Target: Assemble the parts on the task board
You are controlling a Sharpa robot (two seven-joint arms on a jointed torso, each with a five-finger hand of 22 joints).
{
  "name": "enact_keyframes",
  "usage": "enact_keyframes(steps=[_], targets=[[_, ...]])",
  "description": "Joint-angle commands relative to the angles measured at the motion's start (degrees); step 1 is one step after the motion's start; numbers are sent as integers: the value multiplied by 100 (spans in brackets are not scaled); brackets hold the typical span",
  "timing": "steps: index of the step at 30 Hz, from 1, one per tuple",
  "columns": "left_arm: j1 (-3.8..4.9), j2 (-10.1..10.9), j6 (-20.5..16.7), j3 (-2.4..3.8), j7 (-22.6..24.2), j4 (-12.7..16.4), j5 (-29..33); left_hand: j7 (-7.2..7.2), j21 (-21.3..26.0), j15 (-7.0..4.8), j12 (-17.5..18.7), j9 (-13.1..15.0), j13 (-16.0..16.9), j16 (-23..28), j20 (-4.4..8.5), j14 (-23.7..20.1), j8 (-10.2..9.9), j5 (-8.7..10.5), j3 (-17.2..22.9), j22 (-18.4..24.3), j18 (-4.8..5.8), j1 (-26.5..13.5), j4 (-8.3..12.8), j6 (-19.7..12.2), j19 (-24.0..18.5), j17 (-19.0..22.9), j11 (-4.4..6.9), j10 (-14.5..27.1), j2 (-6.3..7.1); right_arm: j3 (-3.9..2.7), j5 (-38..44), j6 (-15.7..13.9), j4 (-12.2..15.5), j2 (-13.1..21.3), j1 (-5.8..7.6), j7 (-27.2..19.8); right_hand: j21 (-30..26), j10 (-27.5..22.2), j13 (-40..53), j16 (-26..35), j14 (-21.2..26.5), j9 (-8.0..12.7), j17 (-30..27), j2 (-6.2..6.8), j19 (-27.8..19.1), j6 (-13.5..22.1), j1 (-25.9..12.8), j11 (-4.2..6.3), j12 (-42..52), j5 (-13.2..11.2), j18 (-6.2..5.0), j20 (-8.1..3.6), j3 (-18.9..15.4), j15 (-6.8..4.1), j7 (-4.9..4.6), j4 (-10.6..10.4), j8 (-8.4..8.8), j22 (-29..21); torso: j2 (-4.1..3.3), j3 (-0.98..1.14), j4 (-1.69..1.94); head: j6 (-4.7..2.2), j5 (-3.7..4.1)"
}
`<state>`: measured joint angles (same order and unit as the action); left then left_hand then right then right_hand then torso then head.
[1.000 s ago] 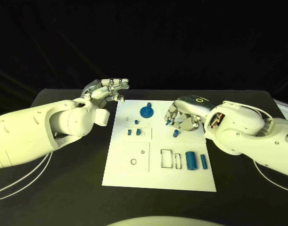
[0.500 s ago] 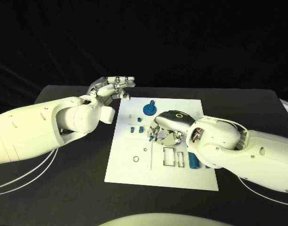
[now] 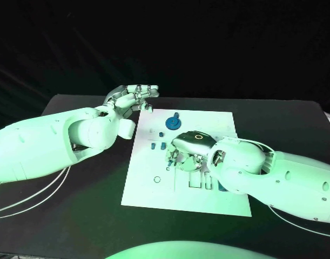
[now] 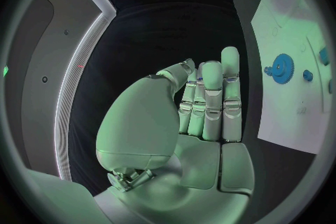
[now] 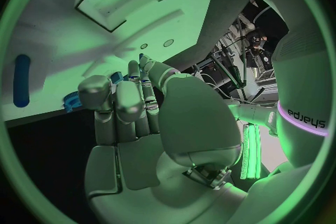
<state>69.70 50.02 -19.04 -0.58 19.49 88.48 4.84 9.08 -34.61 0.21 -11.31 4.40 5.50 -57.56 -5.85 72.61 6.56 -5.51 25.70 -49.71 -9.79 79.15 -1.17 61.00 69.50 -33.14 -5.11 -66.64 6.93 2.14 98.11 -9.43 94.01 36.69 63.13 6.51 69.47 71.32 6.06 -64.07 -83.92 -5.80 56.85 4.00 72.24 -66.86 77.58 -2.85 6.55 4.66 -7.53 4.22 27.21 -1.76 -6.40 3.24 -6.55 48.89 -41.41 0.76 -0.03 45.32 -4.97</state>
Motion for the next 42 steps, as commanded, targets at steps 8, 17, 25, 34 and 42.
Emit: enact_keyframes(steps=[8, 17, 25, 34, 42], targets=[[1, -21, 123, 3, 10, 12, -20, 24, 27, 2, -25, -8, 7, 24, -14, -29, 23, -22, -39, 6, -66, 17, 2, -4, -33, 6, 6, 25, -40, 15, 191, 229, -50, -76, -32, -16, 27, -15, -13, -22, -142, -7, 8, -24, 15, 7, -58, -23, -25, 17, -5, 5, 20, 11, -41, -20, -7, -3, 3, 2, -4, 29, -9], [1, -24, 125, 3, 3, 2, -21, 25, 40, 5, -38, -10, 9, 30, -17, -38, 24, -22, -47, 14, -65, 14, 3, -8, -37, 17, 4, 36, -47, 25, 220, 280, -64, -124, -47, -16, 27, -15, -13, -22, -142, -7, 8, -24, 15, 7, -58, -23, -25, 17, -5, 5, 20, 11, -41, -20, -7, -3, 4, 1, -3, 42, -21], [1, -24, 130, 3, -1, 2, -45, 25, 40, 5, -38, -10, 9, 30, -17, -38, 24, -22, -47, 14, -65, 14, 3, -8, -37, 17, 4, 36, -47, 38, 321, 379, -117, -179, -63, 48, 26, -14, -14, -21, -141, -8, 6, -24, 14, 7, -61, -23, -26, 17, -5, 5, 19, 11, -42, -21, -7, -6, 1, -3, 0, 52, -23], [1, -19, 137, 3, -5, 6, -51, 25, 40, 5, -38, -10, 9, 30, -17, -38, 24, -22, -47, 14, -65, 14, 3, -8, -37, 17, 4, 36, -47, 51, 618, 514, -130, -230, -74, 212, 25, -11, -17, -19, -140, -9, 2, -22, 11, 7, -70, -24, -31, 17, -6, 7, 17, 13, -42, -23, -5, -10, 3, 1, -6, 62, -25], [1, -17, 136, 3, -11, 12, -52, 25, 40, 5, -38, -10, 9, 30, -17, -38, 24, -22, -47, 14, -65, 14, 3, -8, -37, 17, 4, 36, -47, 66, 711, 657, -142, -253, -79, 293, 27, -5, -27, -16, -136, -14, -8, 2, 8, 10, -110, -27, -46, 4, -5, 15, -4, 16, -41, -31, 2, -11, 4, 0, -6, 68, -21]])
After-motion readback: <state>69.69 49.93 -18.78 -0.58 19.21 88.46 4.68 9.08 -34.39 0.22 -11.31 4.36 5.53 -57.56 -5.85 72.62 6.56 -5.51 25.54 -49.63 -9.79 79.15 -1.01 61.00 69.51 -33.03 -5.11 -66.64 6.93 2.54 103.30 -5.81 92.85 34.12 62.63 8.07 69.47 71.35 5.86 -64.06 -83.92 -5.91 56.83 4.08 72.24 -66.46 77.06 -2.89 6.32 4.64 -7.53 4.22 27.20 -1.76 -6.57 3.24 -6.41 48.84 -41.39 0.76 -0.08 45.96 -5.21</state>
